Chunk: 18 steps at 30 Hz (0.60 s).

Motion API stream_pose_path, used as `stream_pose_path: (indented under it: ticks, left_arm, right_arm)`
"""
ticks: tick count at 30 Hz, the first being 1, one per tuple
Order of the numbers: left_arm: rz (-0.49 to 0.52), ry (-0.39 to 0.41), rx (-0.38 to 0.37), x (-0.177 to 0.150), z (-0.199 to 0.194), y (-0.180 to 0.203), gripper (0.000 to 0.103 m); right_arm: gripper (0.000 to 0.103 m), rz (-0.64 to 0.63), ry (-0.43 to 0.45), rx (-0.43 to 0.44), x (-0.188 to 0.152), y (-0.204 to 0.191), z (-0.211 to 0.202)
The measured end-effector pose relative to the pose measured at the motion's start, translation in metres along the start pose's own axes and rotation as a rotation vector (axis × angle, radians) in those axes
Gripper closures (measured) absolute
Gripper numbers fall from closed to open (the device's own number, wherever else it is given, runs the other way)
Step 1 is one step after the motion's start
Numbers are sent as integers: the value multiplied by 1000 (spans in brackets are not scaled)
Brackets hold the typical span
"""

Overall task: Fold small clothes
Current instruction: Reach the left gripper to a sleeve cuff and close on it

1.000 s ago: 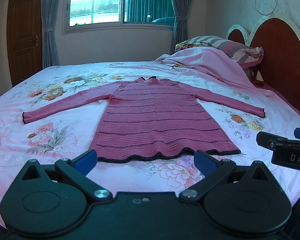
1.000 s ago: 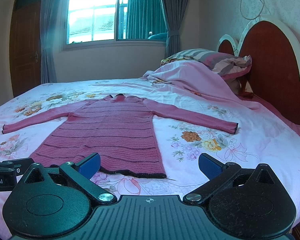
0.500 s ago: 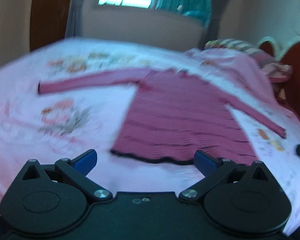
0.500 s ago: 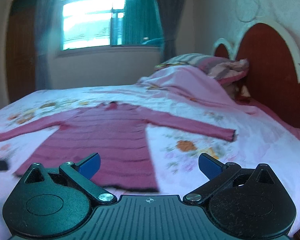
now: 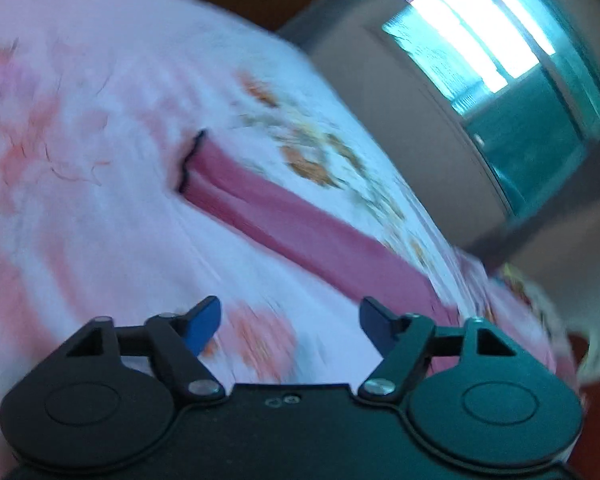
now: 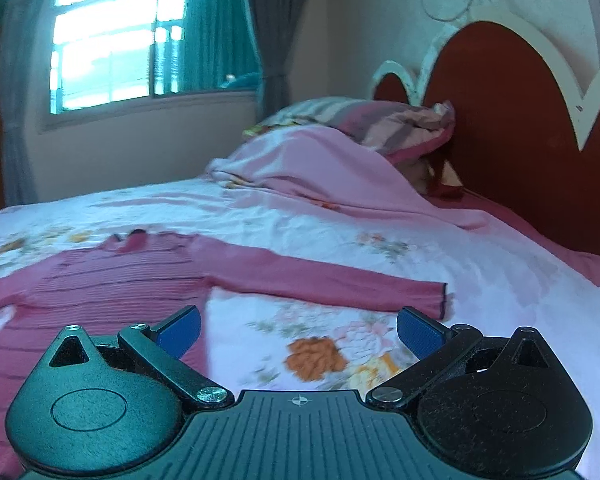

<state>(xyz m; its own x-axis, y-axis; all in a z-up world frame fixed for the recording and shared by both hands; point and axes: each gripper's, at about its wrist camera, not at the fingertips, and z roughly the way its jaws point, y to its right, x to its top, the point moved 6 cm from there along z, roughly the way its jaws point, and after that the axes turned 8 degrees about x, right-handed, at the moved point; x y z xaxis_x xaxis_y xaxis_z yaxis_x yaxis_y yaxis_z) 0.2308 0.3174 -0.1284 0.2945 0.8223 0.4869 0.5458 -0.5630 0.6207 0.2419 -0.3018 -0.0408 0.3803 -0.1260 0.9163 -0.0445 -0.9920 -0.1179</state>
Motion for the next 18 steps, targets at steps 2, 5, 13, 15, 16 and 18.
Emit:
stream_pose_path:
  ticks: [2,5,13,15,16,18]
  left_arm:
    - [-104,-13,-33,12,24,-12,49]
    - [-248,-14,-77,27,49,-27,67]
    - [-370,29,-171,44,90,-43,94]
    - [-396,34,-184,46,91,-43,91]
    - [-407,35,-200,46,89,-42,84]
    - [-424,55,-251,46,83,-42,75]
  right_arm:
    - [0,2,-15,-32,-1,8,14]
    - [0,1,-42,-73,-6,19,33]
    - [0,49,-71,-113,-14,35,72]
    - [0,47,-72,-112,-16,36,77]
    - [0,49,-77,-116,-17,38,80]
    - [0,68,-78,-125,-19,45,82]
